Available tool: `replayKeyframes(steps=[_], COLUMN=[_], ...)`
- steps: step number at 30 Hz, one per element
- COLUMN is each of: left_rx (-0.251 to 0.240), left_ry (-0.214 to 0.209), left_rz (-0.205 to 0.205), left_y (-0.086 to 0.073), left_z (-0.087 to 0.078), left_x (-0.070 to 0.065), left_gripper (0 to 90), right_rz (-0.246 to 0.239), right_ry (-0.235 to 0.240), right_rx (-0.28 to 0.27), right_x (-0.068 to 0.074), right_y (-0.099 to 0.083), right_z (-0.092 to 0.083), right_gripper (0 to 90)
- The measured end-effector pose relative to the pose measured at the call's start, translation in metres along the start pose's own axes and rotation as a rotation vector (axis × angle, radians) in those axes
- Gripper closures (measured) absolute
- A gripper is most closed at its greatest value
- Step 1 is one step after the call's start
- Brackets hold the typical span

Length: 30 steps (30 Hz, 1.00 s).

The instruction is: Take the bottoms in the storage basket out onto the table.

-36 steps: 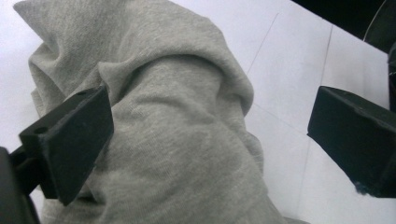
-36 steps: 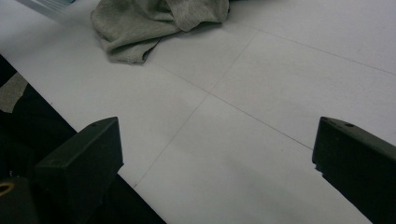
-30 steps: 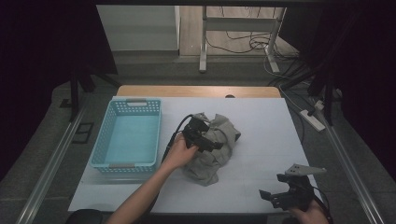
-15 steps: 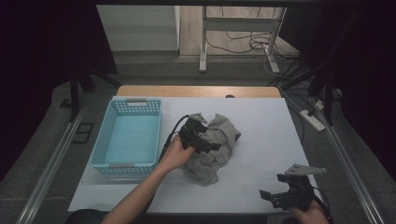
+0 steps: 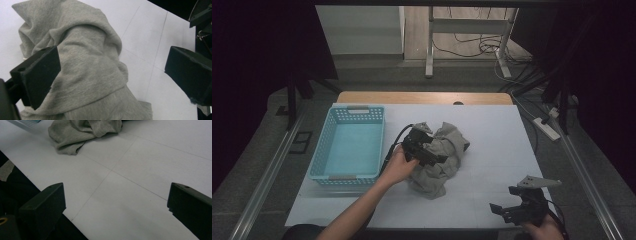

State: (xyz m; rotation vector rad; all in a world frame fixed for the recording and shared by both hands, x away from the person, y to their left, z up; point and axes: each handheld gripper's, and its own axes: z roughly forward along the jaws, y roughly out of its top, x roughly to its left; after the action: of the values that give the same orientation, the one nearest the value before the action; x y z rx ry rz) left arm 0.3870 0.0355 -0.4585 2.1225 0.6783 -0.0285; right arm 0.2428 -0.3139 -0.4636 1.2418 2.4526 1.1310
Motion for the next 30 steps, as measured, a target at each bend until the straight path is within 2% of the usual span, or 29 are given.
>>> replayKeyframes(steps=[6,19,30], left_rx=[-0.009,-0.014,-0.025], left_ry=[-0.031,-0.04,-0.061], left_rz=[-0.016,-0.017,-0.04], left_y=[-0.001,-0.007,-0.011], left_z=[-0.004,-0.013,-0.017], left_x=[0.0,-0.004,-0.006], left_gripper=[1.5,1.5,1.6], right_rz=[-0.001,-0.004,-0.001], right_ry=[0.0,-0.002,-0.003], right_rx=[-0.001,-0.003,-0.009], right_x=[0.0,0.0,0.0], right_y=[0.0,0.0,0.0], right_z=[0.0,0.0,-0.001], right_gripper=[2.2,2.2,2.2])
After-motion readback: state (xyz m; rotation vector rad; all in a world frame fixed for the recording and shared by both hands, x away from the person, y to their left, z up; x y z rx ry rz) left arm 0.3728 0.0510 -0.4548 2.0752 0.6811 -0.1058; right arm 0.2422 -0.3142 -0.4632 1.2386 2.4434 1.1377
